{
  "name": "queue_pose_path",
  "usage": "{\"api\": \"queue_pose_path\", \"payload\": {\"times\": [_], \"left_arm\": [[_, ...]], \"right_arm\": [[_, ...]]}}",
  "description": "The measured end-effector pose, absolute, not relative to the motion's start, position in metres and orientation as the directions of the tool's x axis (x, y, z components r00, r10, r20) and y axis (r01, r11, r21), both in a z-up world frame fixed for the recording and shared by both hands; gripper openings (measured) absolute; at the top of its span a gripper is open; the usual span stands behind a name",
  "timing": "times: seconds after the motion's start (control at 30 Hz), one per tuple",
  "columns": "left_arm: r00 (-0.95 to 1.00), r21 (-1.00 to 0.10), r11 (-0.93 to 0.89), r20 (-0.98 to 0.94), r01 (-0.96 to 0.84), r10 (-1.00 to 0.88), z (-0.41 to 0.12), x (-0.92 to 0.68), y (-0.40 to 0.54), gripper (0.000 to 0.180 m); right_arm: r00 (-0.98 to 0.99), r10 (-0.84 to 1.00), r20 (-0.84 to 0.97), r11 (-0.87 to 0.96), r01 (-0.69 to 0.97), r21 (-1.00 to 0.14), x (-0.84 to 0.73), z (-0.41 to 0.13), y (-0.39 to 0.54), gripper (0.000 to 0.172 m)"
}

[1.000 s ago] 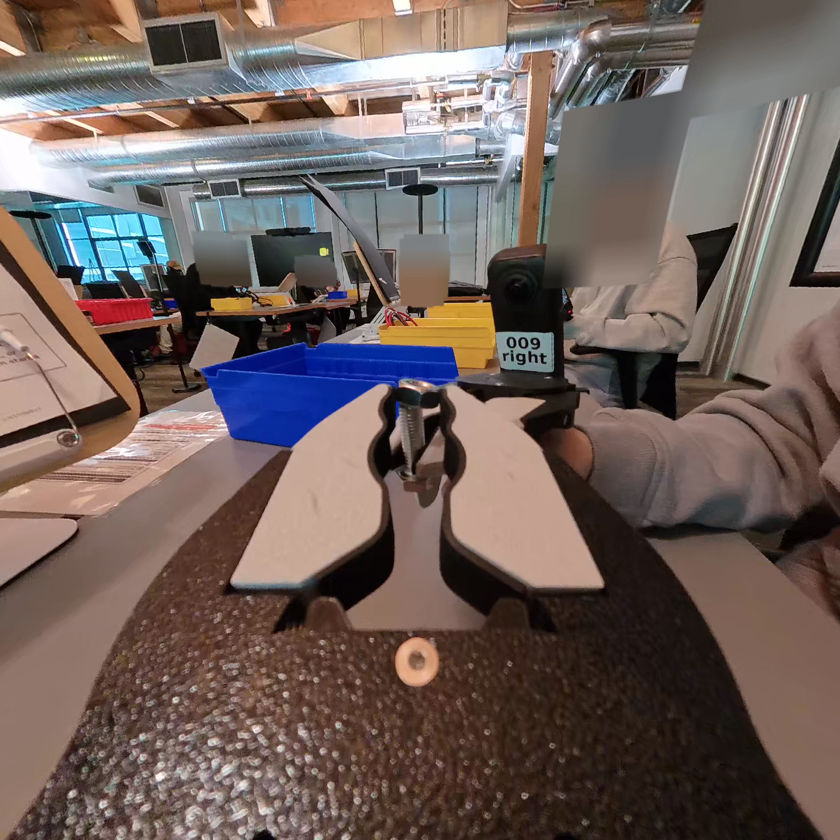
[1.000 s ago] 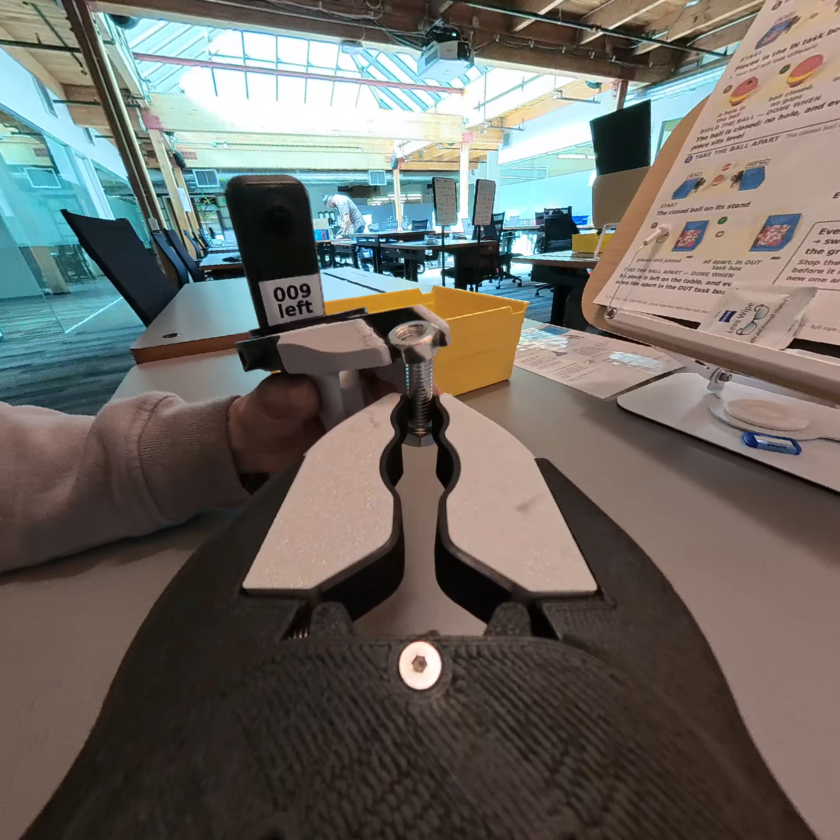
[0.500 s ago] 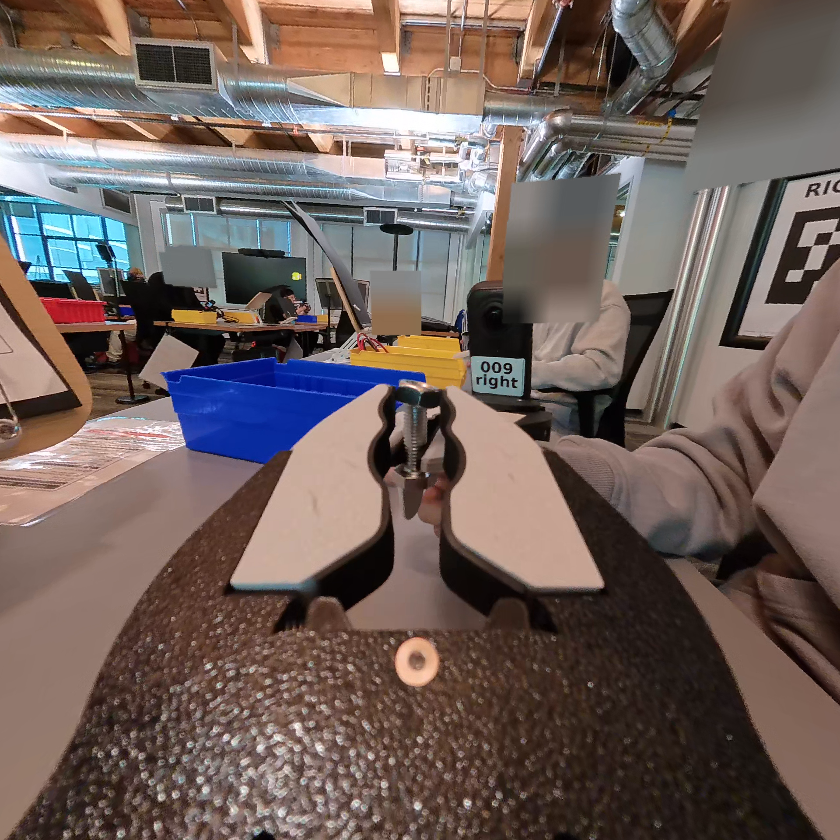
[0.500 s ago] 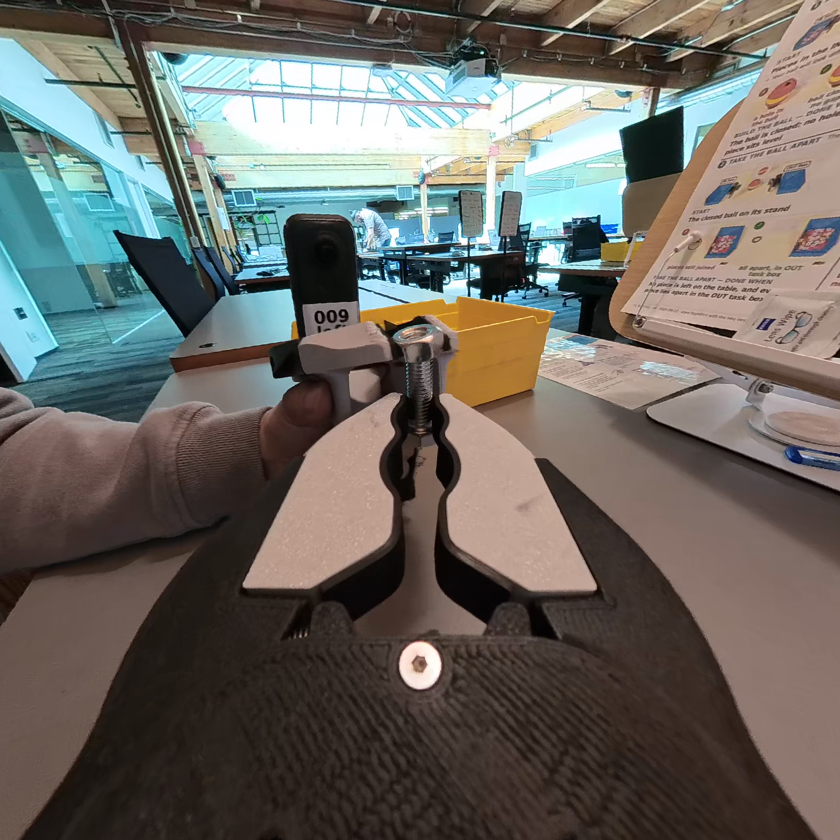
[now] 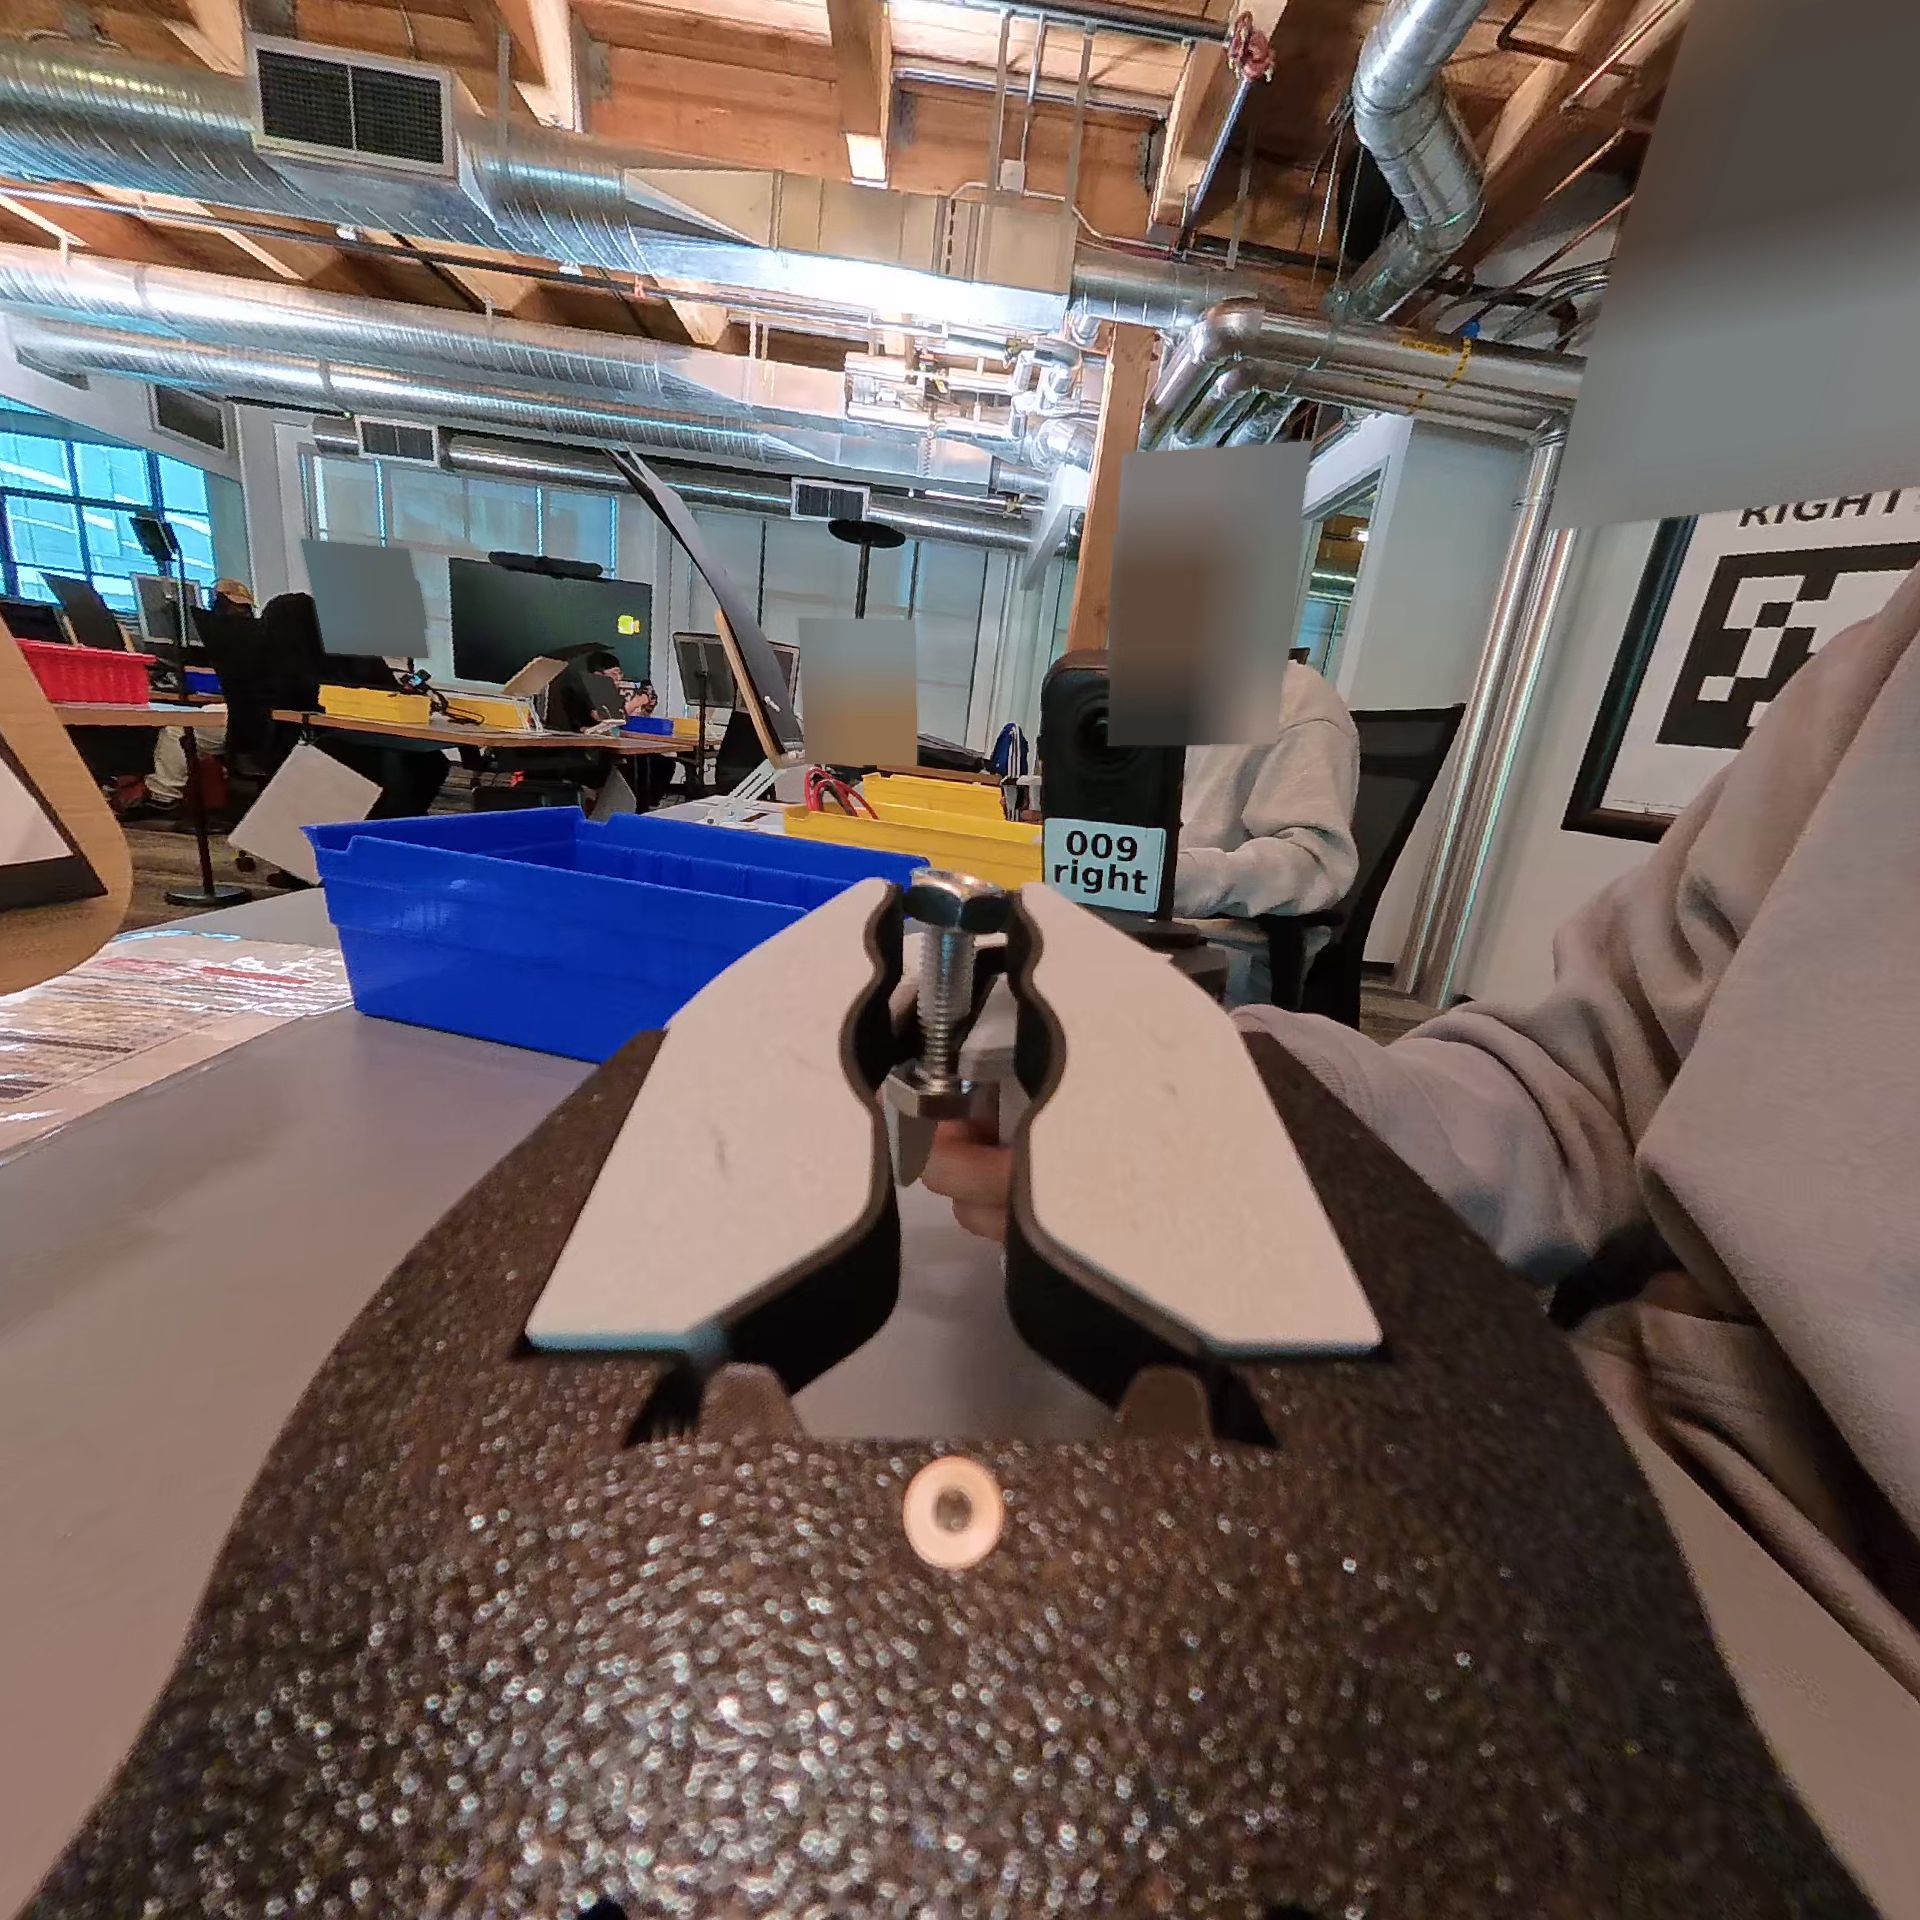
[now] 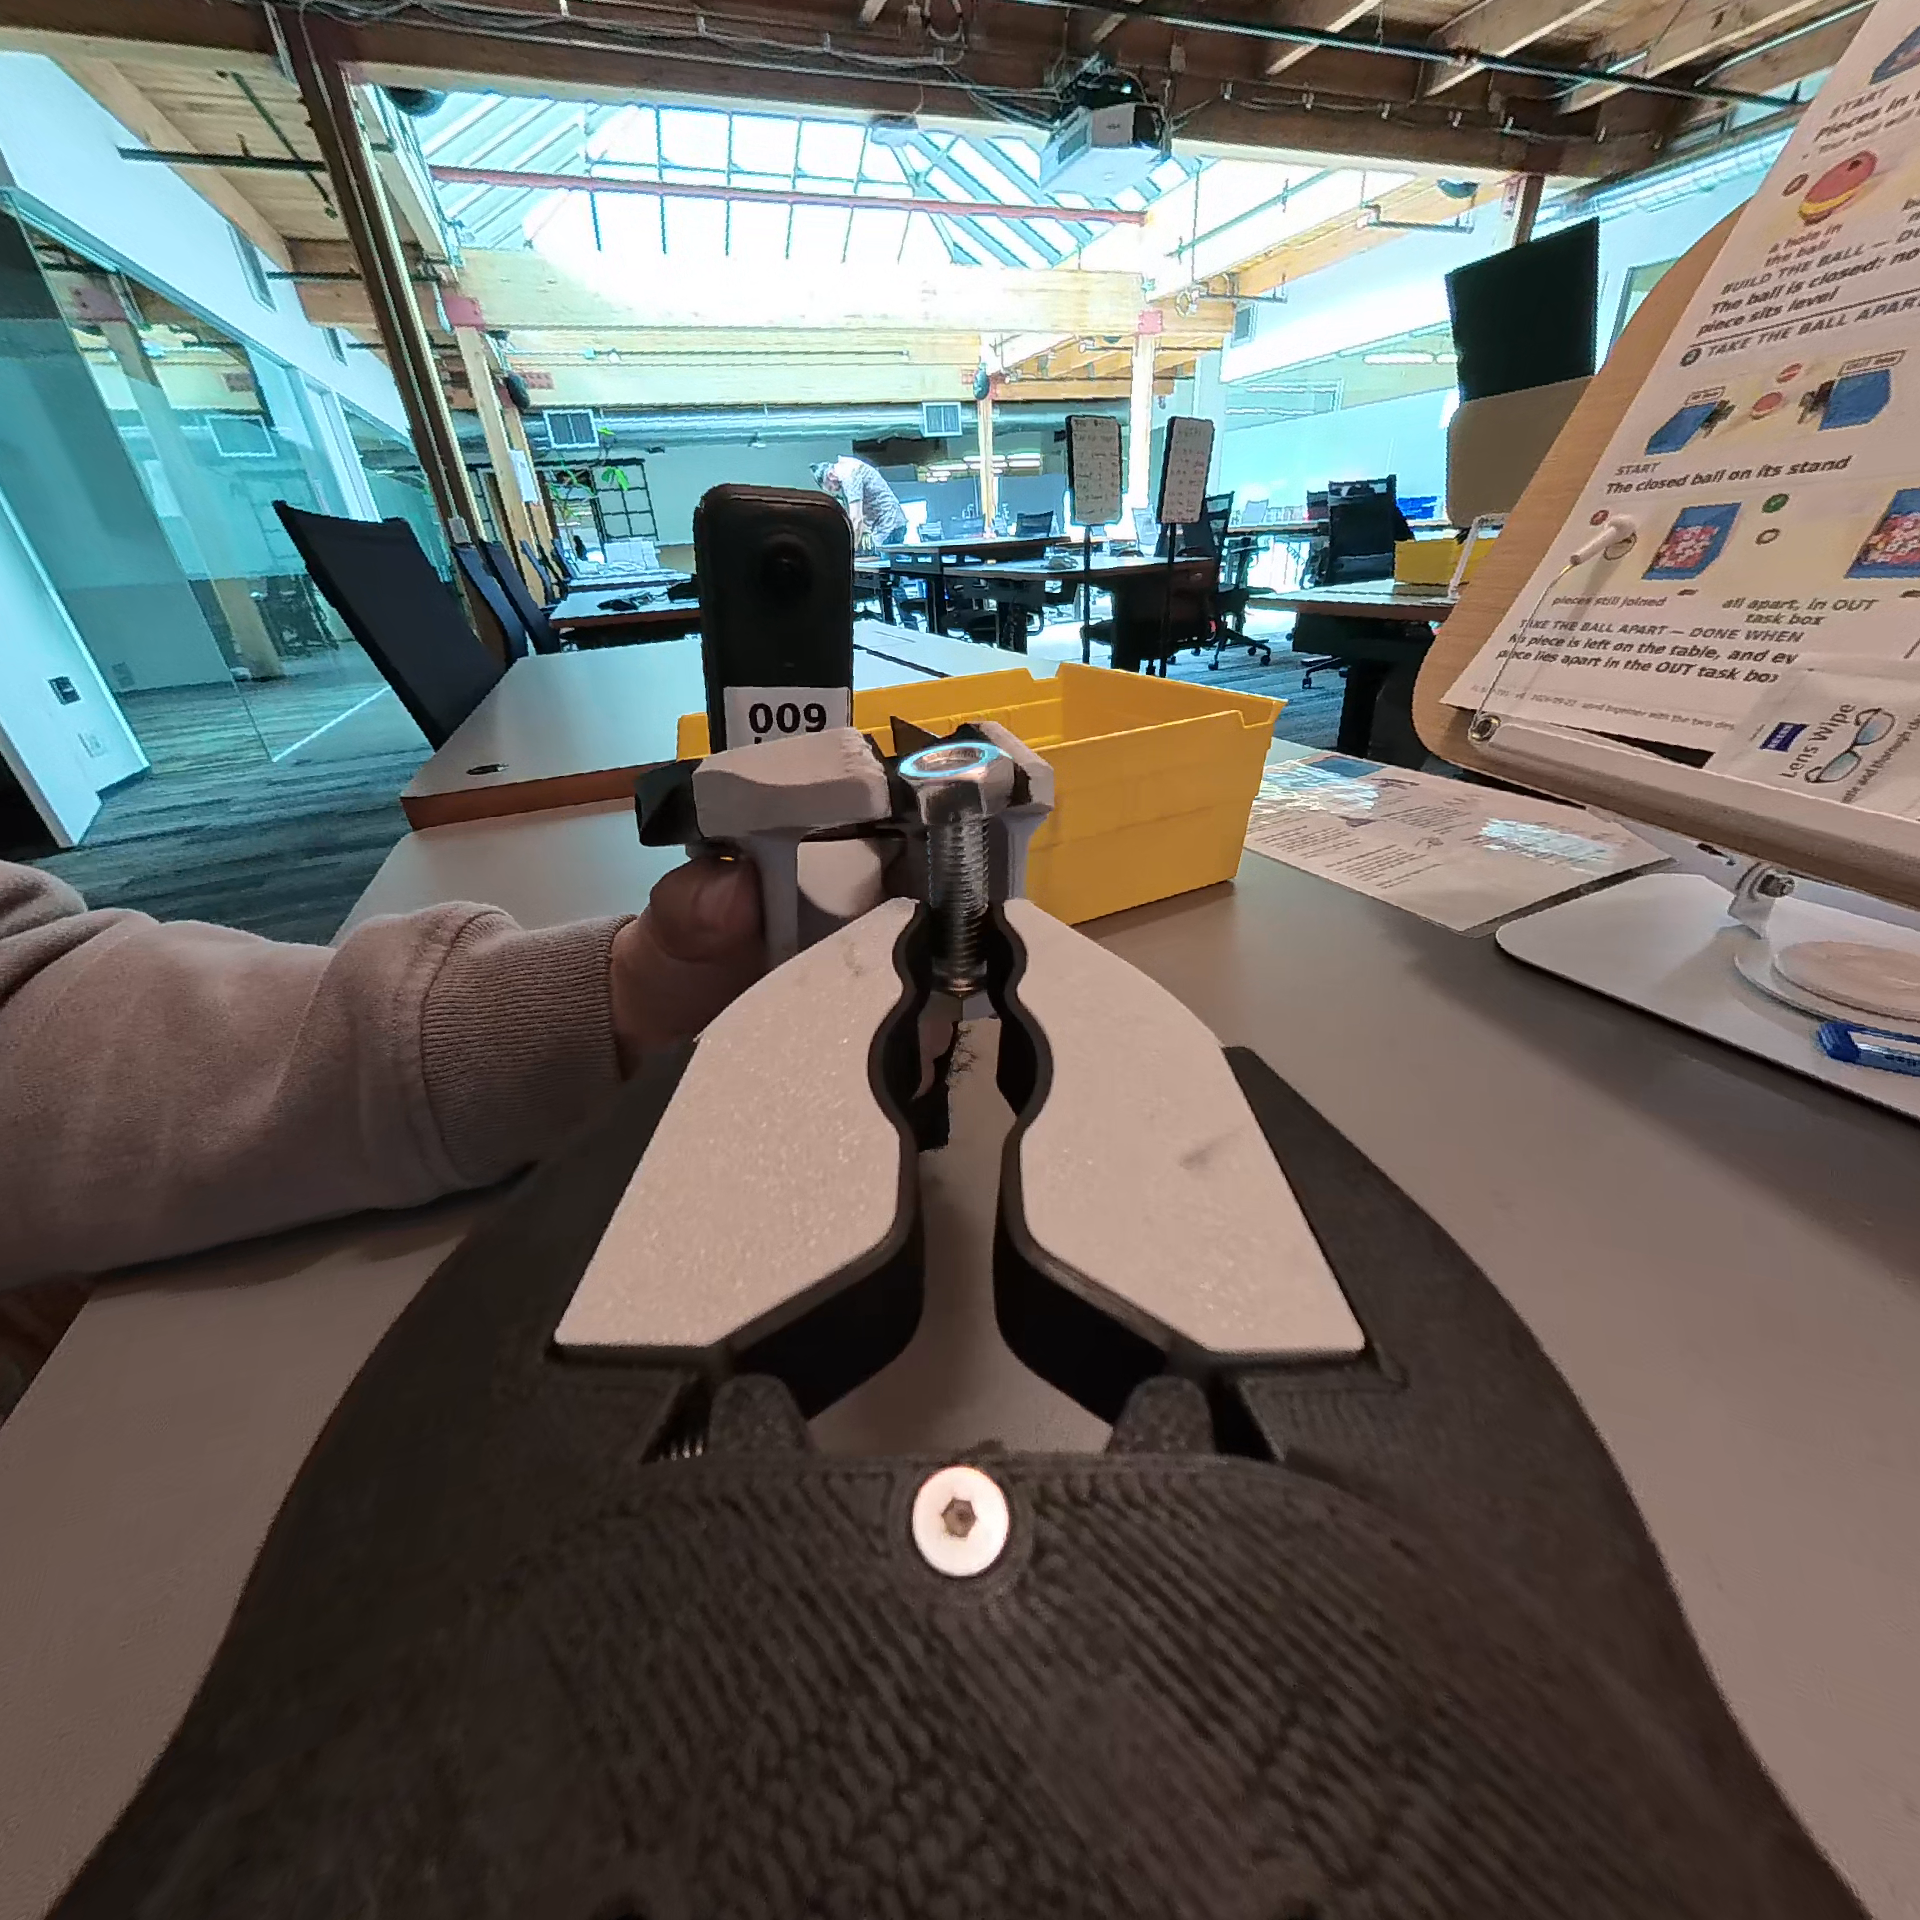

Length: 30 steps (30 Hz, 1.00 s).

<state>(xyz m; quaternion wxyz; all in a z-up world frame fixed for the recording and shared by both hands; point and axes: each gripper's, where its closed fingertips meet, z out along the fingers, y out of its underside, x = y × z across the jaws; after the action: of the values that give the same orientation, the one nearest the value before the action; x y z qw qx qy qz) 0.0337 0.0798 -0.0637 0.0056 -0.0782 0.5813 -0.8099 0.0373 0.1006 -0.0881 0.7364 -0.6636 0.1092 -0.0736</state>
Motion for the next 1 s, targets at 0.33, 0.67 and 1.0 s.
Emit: {"api": "queue_pose_path", "payload": {"times": [0.33, 0.67, 1.0], "left_arm": [[-0.988, -0.944, -0.322, 0.114, -0.074, -0.108, -0.064, 0.033, 0.080, 0.021], [-0.944, -0.973, -0.210, -0.020, 0.093, -0.329, -0.067, 0.046, 0.083, 0.036], [-0.932, -0.978, -0.164, -0.060, 0.126, -0.356, -0.069, 0.046, 0.080, 0.028]], "right_arm": [[0.966, -0.251, -0.053, 0.096, -0.030, -0.995, 0.036, -0.089, 0.102, 0.009], [0.933, -0.349, -0.091, 0.104, -0.057, -0.993, 0.053, -0.091, 0.092, 0.009], [0.944, -0.321, -0.084, 0.076, -0.063, -0.995, 0.048, -0.096, 0.097, 0.009]]}}
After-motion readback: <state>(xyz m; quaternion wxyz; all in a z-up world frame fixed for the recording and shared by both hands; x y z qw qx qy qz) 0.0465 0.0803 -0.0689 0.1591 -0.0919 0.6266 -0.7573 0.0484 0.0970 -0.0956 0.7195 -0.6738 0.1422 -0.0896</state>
